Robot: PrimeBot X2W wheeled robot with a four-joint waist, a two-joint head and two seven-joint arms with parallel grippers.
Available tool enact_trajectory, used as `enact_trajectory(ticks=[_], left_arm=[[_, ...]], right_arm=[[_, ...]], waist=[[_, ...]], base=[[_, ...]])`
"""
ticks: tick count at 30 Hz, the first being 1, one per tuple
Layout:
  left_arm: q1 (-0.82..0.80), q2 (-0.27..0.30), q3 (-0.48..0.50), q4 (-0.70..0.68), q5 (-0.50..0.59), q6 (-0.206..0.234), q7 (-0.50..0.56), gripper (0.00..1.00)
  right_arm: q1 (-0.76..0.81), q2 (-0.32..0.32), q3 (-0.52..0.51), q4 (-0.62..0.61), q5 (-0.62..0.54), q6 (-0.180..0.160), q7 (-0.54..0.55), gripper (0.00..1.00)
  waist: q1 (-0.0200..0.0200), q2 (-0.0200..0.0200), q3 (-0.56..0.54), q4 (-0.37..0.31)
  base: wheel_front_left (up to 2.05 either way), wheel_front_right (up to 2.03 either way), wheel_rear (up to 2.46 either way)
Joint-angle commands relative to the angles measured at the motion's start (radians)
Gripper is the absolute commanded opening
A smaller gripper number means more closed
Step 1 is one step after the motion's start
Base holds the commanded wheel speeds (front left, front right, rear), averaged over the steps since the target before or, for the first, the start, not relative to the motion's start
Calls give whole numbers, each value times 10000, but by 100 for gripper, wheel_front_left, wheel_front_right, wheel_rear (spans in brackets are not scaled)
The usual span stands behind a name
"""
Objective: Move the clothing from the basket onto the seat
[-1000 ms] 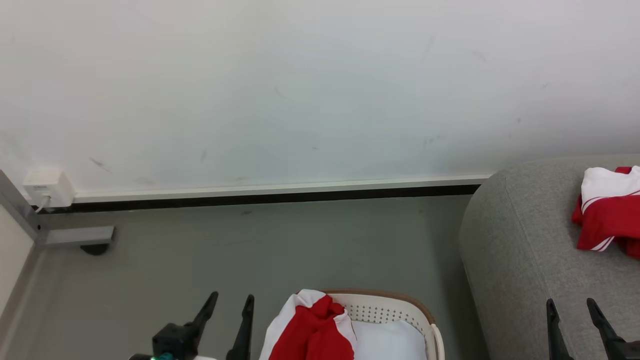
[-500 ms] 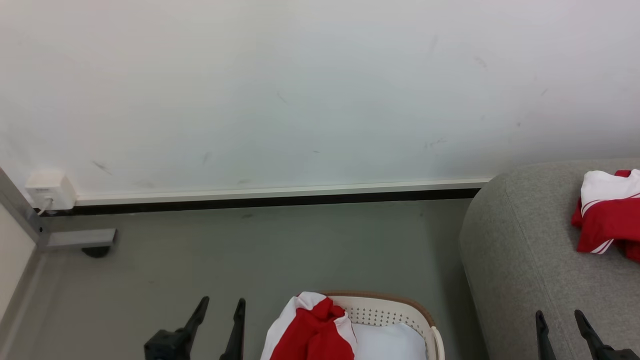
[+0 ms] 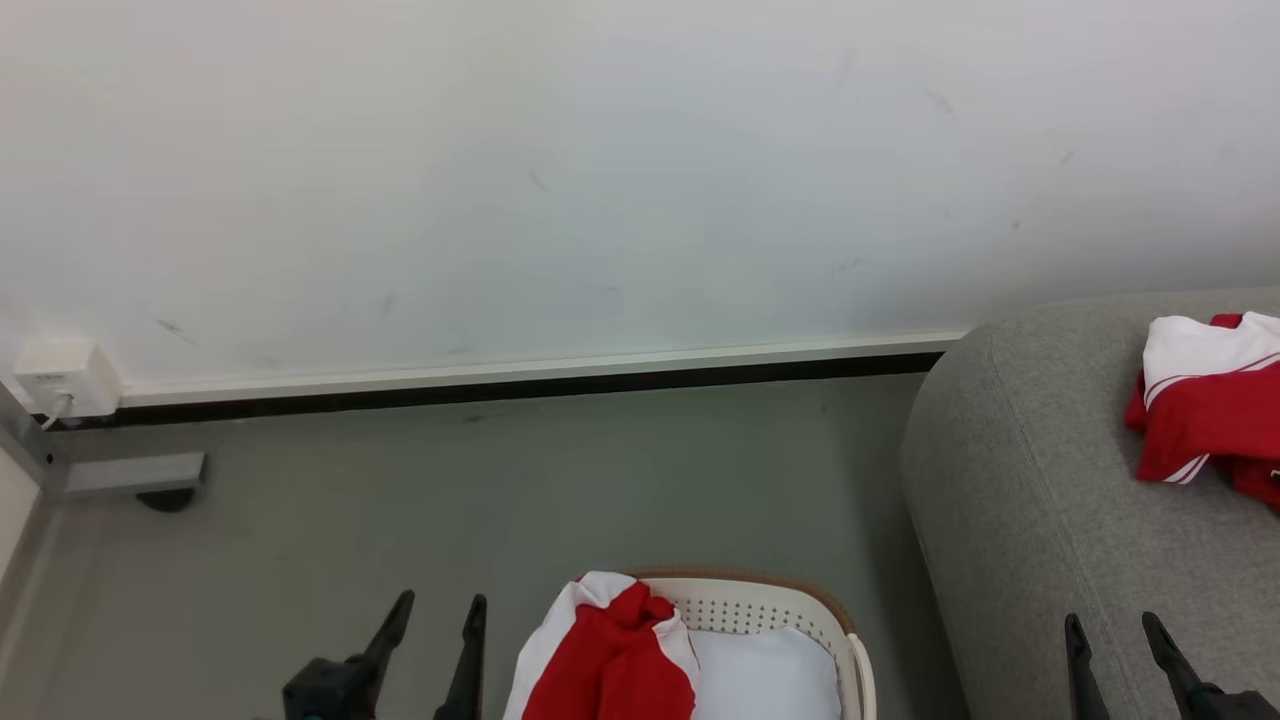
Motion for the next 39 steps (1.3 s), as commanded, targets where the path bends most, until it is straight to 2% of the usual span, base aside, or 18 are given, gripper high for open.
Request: enact_trajectory(ticks=[1, 4, 8, 15, 19, 27, 39], left_arm=[[-45, -16, 43, 42, 161, -27, -5, 100], [-308, -50, 6, 161, 276, -113, -7, 100], [-1094, -74, -276, 531, 651, -230, -7, 100], [-3427, -107, -1112, 2410, 1448, -320, 62, 100], [-4835, -122, -1547, 3691, 1922, -153, 630, 100], [-6945, -163, -2609, 6139, 2750, -36, 2679, 100], [-8849, -197, -3270, 8100, 3047, 615, 4392, 100]], right_arm=[[-153, -9, 14, -67, 127, -22, 5, 100], [-298, -9, 37, -203, 150, -22, 5, 100], [-808, -8, 66, -549, 237, -22, 5, 100], [-2099, -10, 376, -1065, 452, -22, 5, 100], [-2898, -8, 618, -1340, 699, -22, 7, 100], [-3984, -5, 1160, -1895, 1175, -22, 6, 100], [-4888, -6, 1778, -2679, 2012, -22, 6, 100]], waist=[[0, -1, 97, -60], [0, -1, 435, -153], [0, -1, 1463, -299], [0, -1, 3586, -823], [0, -1, 4806, -1268], [0, -1, 6583, -2009], [0, -1, 8680, -2698]], base=[[0, 0, 0], [0, 0, 0], [0, 0, 0], [0, 0, 0], [0, 0, 0], [0, 0, 0], [0, 0, 0]])
